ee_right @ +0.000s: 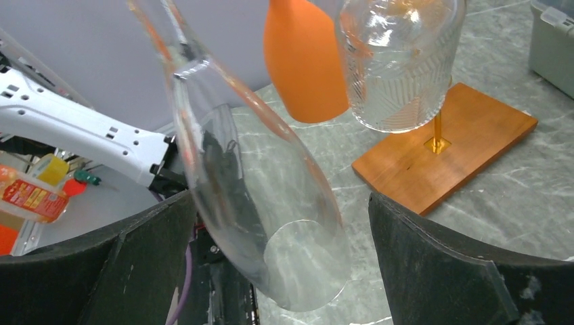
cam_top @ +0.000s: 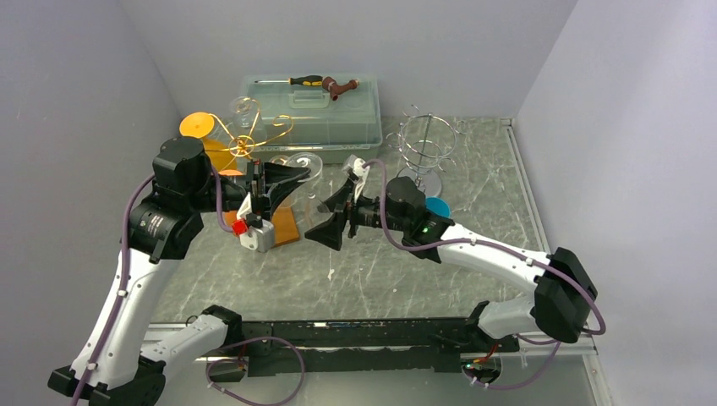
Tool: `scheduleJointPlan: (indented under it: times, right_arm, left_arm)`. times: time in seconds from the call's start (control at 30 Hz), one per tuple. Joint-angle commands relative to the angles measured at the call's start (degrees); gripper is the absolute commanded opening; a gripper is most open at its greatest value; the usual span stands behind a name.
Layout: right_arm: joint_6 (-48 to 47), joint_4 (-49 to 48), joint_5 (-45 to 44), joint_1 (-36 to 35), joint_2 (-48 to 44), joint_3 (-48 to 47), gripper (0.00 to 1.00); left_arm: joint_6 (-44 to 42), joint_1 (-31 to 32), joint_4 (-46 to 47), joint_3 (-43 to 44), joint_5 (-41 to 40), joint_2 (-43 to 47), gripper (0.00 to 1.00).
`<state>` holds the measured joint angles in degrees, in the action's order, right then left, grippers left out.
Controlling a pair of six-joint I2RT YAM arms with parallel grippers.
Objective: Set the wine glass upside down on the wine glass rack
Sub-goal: Adjust the wine glass.
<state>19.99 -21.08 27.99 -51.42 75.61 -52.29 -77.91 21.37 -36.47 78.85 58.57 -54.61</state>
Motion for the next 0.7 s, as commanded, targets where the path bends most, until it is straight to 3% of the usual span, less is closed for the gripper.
scheduleJointPlan:
  times: [0.0, 0.23, 0.37, 0.4, 0.43, 0.5, 0.53, 0.67]
  right_arm:
    - [1.05, -7.52, -2.15, -0.01, 1.18, 1.63, 1.0]
    - [0.95, -9.25, -1.42, 0.0, 2.1, 2.42, 0.76]
    - [-0.37, -11.04, -3.75, 0.0, 0.7, 4.39, 0.41]
    - [-0.78, -11.98, -4.64, -0.01, 0.25, 4.95, 0.34]
    - [-0.82, -13.3, -5.96, 0.0, -0.11, 5.66, 0.31]
    - [-0.96, -16.03, -8.81, 0.0, -0.76, 7.71, 0.29]
    - [-0.93, -17.72, -10.21, 0.07, -0.81, 8.71, 0.27]
    - [-1.64, -23.23, -16.91, 0.38, -0.75, 12.69, 0.18]
  left_arm:
    - [-0.98, 0.08, 2.66, 0.81, 1.01, 0.11, 0.0]
    - [-1.46, 0.08, 1.91, 0.97, 0.67, 0.12, 0.0]
    - [-1.38, 0.08, 1.54, 0.6, 1.38, 0.19, 0.0]
    - [-1.45, 0.08, 1.43, 0.34, 1.66, 0.32, 0.06]
    - [-1.47, 0.08, 1.45, 0.03, 1.96, 0.48, 0.23]
    - [-0.85, 0.08, 2.15, -1.39, 2.56, 1.13, 0.72]
    - [-1.13, 0.08, 2.2, -1.94, 2.79, 1.35, 0.81]
    - [-2.38, 0.08, 0.8, -2.34, 2.0, 1.85, 0.99]
